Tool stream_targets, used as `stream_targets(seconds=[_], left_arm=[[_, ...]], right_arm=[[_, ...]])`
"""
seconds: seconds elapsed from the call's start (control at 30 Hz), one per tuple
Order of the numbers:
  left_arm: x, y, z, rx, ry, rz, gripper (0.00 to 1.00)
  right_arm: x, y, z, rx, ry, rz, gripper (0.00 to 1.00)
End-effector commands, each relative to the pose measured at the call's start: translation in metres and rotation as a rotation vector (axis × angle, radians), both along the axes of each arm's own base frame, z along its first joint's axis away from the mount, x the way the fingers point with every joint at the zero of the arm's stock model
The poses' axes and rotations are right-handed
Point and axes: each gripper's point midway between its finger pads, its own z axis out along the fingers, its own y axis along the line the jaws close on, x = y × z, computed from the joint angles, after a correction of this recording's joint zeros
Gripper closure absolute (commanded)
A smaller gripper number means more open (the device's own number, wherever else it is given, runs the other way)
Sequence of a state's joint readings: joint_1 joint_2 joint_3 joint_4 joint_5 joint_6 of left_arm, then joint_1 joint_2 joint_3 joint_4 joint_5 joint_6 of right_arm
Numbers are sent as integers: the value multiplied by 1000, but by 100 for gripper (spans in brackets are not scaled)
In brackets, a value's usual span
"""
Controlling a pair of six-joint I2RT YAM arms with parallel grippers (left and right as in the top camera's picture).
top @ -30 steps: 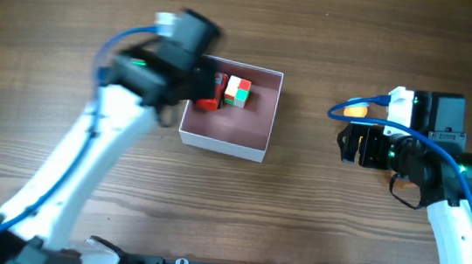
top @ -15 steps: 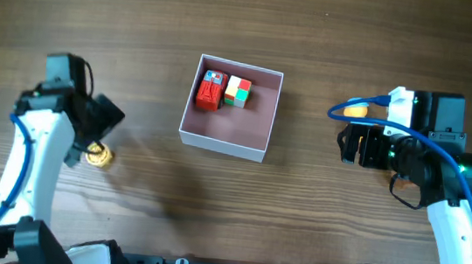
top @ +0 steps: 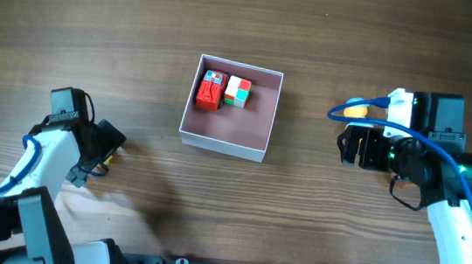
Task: Pack container
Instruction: 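Grasp the yellow round toy with the left gripper, then place the yellow toy into the box's right corner with the left gripper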
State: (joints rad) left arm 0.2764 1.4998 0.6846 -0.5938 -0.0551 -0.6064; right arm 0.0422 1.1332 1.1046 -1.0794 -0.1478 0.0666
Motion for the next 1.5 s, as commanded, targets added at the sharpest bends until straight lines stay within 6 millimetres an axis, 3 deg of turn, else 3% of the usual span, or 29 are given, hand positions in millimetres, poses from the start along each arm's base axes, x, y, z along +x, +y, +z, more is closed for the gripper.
stream_targets(seconds=[0.0,0.13,0.17,0.23,0.4,0.53,0.73,0.8,0.9,0.97,1.03,1.1,1.2,1.27,1.33,1.47], left_arm=[[-4,-2,-11,-15,27,-19,0],[-4,-2,-13,-17,34,-19,1],[-5,-2,-13,-18,35,-19,5],[-5,-2,-13,-20,34,-19,25],[-5,-3,-13,-21,36,-19,47],[-5,-3,-13,-21,36,-19,63],[-1,-1,-10,-17,23,-19,76],[9,-2,3,-11,3,-34,81],[37,-14,45,7,-57,-111,89],[63,-39,88,33,-132,-255,96],[93,-89,142,68,-260,-469,96],[106,-128,169,81,-339,-606,96],[115,-208,200,135,-492,-909,96],[119,-253,206,216,-565,-1066,96],[124,-288,198,248,-605,-1190,96],[143,-324,164,247,-613,-1253,96]], right_arm=[[3,-3,7,-8,-15,-19,0],[3,-3,7,-9,-16,-18,0],[3,-3,7,-9,-16,-18,0],[3,-3,7,-9,-16,-18,0],[3,-3,7,-9,-16,-18,0],[3,-3,7,-9,-16,-18,0],[3,-3,7,-9,-17,-18,0],[3,-3,7,-9,-17,-18,0],[3,-3,7,-9,-17,-18,0],[3,-3,7,-9,-18,-18,0],[4,-3,7,-8,-21,-18,0],[4,-3,7,-8,-21,-19,0],[4,-3,7,-8,-21,-18,0],[4,-3,7,-8,-21,-19,0],[4,-3,7,-8,-21,-19,0],[4,-3,7,-8,-19,-19,0]])
